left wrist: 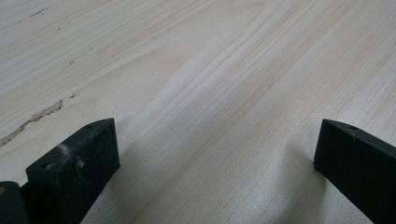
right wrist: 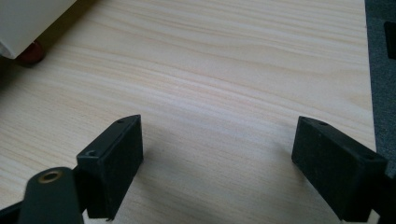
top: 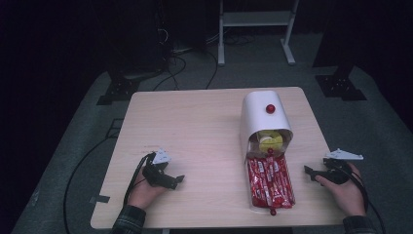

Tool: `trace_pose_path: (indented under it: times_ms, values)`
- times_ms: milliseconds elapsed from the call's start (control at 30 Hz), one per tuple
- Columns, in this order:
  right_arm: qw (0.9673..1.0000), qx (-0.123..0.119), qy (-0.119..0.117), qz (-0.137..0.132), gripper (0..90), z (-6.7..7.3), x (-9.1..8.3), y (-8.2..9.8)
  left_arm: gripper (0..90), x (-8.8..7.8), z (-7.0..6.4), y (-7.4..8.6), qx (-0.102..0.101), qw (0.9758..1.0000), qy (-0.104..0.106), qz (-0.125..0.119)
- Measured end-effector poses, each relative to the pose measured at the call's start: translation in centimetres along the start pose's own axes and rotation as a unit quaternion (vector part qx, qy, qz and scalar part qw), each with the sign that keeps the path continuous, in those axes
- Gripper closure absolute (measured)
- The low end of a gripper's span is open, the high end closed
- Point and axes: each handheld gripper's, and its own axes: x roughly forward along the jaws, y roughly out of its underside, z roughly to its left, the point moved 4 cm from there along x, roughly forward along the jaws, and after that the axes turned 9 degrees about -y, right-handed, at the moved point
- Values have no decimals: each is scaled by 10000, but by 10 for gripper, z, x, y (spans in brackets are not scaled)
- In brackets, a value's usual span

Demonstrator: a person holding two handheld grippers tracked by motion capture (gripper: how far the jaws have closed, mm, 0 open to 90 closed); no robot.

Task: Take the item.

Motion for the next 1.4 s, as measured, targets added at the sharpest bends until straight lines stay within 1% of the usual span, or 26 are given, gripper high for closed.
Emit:
trace_pose_path:
  times_ms: [333,367,567,700,1000,1400]
  values:
    - [10000,10,11,-19,170,0,-1,0,0,1,0,0,-5,10000,1,-21]
    - [10000,52,4,-16,195,0,-2,1,0,1,0,-1,-5,10000,3,-20]
    - [9999,107,-40,-13,213,-1,-5,1,0,1,0,-1,0,10000,3,-12]
    - [9998,124,-82,-117,221,0,-9,-1,0,1,0,-1,-1,10000,4,-13]
    - [9996,131,-141,-221,225,4,-15,-4,0,1,0,-1,0,10000,3,-14]
    - [9990,84,-221,-391,230,10,-24,-9,0,1,0,-1,-3,10000,2,-16]
